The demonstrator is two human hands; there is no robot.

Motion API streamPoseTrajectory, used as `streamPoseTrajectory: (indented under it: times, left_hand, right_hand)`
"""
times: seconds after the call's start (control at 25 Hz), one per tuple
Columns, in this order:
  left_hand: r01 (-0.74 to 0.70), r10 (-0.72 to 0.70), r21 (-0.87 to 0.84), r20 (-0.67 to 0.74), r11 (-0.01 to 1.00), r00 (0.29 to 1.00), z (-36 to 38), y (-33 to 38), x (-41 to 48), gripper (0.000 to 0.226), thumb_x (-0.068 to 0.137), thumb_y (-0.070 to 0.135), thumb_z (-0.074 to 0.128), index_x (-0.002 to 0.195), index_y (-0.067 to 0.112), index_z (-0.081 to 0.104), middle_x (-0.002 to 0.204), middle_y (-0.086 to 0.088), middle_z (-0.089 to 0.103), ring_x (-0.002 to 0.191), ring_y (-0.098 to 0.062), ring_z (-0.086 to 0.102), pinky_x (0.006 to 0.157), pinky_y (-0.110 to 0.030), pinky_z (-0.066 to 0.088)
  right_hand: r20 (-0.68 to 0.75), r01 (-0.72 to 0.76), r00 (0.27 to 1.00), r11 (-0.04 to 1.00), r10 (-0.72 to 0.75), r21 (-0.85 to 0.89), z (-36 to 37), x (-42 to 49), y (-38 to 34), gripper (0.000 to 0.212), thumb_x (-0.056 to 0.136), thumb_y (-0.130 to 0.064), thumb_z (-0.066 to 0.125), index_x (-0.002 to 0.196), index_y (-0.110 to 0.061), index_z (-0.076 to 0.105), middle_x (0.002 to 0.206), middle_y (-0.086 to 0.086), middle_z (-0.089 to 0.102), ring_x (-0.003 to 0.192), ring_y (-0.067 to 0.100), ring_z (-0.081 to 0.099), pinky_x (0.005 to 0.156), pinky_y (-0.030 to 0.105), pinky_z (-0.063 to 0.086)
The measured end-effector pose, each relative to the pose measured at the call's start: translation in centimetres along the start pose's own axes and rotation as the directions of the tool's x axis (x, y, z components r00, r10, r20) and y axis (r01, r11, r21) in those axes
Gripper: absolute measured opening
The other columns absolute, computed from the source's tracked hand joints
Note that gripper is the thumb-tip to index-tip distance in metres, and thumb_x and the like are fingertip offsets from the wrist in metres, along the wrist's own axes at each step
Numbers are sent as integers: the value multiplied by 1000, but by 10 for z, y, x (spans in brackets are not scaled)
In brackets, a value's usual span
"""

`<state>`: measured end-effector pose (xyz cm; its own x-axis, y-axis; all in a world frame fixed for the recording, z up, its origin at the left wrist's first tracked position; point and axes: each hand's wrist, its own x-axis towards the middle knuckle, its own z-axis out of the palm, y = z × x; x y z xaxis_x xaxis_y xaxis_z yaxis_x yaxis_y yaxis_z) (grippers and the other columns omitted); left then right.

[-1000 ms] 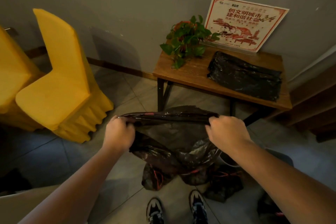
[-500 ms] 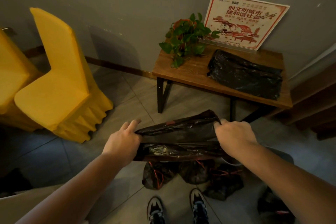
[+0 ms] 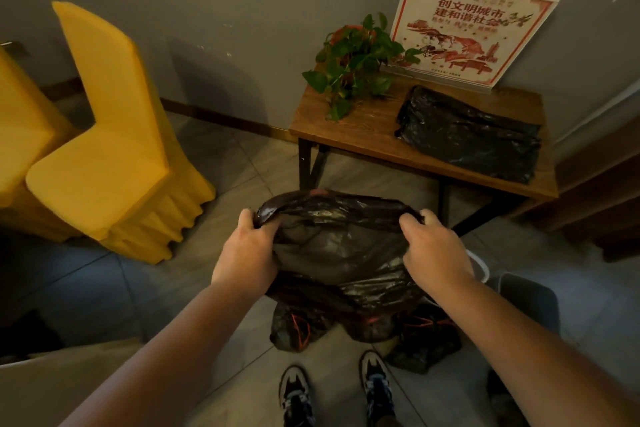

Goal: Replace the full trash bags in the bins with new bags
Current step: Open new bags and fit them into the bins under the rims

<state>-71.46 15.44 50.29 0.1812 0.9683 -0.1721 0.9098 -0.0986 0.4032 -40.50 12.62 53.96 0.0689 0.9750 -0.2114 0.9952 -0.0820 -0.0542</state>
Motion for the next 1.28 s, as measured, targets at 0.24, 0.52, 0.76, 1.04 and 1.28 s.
streamPoseTrajectory:
  times: [0.24,0.52,0.76,1.04,1.28]
  left_hand:
    - [-122,95,159,166,980,982,0,-31,-14,57,91,21,72,143,40,58,151,5,40,127,-13,55,103,-26,51]
    - [40,-41,15,59,999,997,13,-7,-20,52,92,30,69,140,38,50,111,12,67,94,-10,67,76,-29,59]
    - [-225,209,14,325,974,923,1,-17,-20,28,94,24,62,94,51,57,119,21,40,100,-8,59,85,-24,51]
    - [36,-80,228,187,973,979,4,-32,-17,46,91,27,73,134,26,58,139,-4,38,79,-11,58,74,-23,54]
    - [16,-85,278,236,960,968,12,-42,-11,49,89,29,74,135,31,57,113,4,61,91,-16,67,72,-29,59]
  right_hand:
    - [131,-192,977,957,167,216,15,1,35,42,102,-16,48,135,-31,69,152,6,53,114,28,64,88,41,59]
    - [121,-250,968,799,220,547,30,-9,9,40,87,-36,83,125,-28,72,102,-15,63,97,11,60,79,27,47]
    - [31,-139,990,943,136,303,26,-13,14,31,92,-10,62,80,-38,62,104,-2,59,76,14,52,60,28,42]
    - [244,-26,970,996,5,83,15,-11,6,36,96,-20,55,121,-41,70,146,-2,45,99,25,61,78,36,54]
    - [168,-107,983,971,71,213,30,-6,-10,29,97,-22,56,122,-25,70,92,-8,63,81,13,59,65,30,51]
